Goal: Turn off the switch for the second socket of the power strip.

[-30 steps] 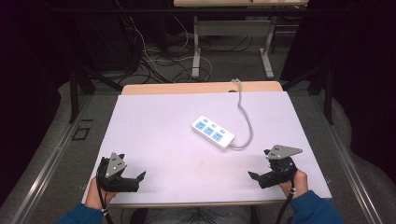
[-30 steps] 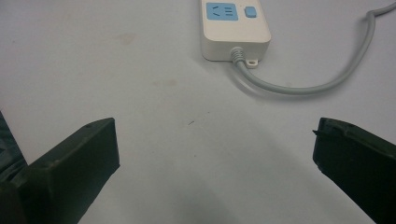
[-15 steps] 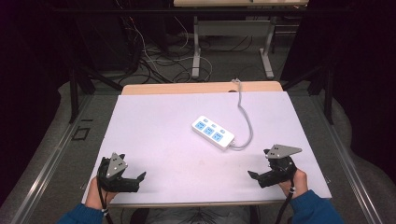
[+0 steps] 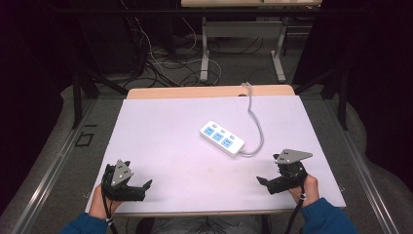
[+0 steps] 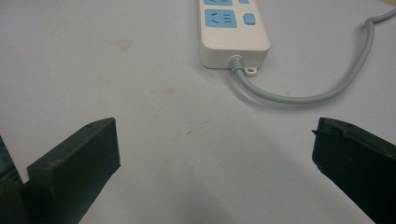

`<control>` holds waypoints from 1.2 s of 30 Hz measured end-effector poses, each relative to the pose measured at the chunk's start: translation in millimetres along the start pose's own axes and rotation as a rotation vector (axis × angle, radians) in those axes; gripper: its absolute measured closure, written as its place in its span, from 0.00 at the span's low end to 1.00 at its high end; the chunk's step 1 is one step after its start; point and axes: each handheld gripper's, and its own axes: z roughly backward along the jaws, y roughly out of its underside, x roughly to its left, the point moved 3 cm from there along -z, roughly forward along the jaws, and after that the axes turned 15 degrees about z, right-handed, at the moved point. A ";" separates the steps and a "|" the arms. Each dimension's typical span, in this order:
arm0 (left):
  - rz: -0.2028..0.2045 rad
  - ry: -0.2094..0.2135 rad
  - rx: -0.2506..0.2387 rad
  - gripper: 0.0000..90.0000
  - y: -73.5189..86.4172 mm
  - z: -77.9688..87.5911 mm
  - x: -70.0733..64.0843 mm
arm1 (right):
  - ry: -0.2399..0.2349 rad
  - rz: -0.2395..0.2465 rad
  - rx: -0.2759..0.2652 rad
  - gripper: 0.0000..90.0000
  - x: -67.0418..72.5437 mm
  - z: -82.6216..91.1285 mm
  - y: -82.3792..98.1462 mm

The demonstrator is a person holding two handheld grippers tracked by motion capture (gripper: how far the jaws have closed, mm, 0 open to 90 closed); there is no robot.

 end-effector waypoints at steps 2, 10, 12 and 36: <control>0.004 0.006 0.004 0.02 0.0 -0.3 0.1 | 0.008 0.003 -0.005 0.00 -0.7 -0.8 -1.0; -0.003 -0.001 -0.003 0.02 -0.1 -0.1 0.0 | 0.019 0.002 -0.001 0.00 -4.4 -3.0 -4.2; -0.003 -0.002 -0.003 0.02 -0.2 -0.2 0.3 | 0.018 0.005 0.001 0.00 -4.9 -3.6 -5.8; -0.008 0.006 0.005 0.02 0.0 -0.8 -0.3 | 0.037 0.001 0.009 0.01 -21.7 -21.6 -26.2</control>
